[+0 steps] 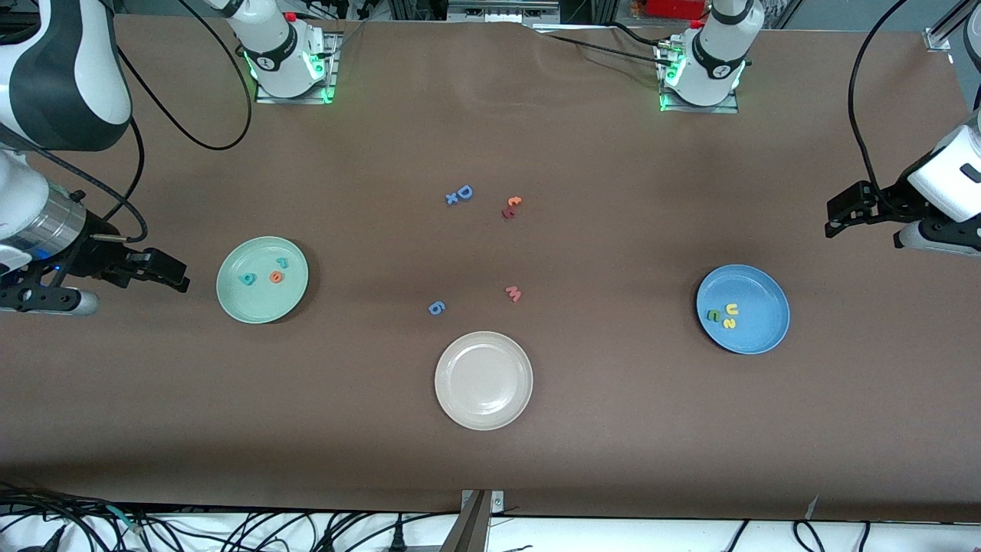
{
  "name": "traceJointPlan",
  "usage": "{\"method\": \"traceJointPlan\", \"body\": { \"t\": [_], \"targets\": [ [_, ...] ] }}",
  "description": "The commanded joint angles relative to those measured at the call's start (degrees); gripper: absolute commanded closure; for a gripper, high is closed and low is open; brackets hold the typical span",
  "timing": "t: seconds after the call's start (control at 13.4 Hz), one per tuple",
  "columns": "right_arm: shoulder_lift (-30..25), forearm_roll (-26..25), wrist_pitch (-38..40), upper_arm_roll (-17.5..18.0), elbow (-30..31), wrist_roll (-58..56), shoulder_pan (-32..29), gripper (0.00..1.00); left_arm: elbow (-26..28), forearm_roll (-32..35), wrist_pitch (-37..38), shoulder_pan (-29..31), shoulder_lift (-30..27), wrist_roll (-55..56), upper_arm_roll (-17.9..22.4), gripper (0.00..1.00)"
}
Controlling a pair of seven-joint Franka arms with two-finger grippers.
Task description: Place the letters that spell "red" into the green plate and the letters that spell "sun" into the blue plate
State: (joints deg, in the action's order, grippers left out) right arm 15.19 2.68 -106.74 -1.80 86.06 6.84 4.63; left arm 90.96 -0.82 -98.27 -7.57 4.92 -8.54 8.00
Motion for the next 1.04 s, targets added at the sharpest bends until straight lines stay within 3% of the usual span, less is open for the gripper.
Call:
{"method": "traceJointPlan", "body": {
  "t": [0.0,0.15,0.97],
  "targets": [
    [0.11,-1.01,-0.05,-0.22,-0.98,0.19,-0.58,0.0,-0.69,0.29,0.97,1.15,0.09,-0.86,-0.09,0.0],
    [0.11,-1.97,-4.42,-0.22,-0.9,0.27,-0.59,0.0,-0.69,0.2,0.97,1.15,0.18,-0.77,-0.09,0.0],
    [0.1,-1.71,-5.23,-0.83,-1.25,0.28,-0.76,0.0,-1.13,-0.15,0.97,1.07,0.26,-0.77,-0.09,0.0]
  ]
}}
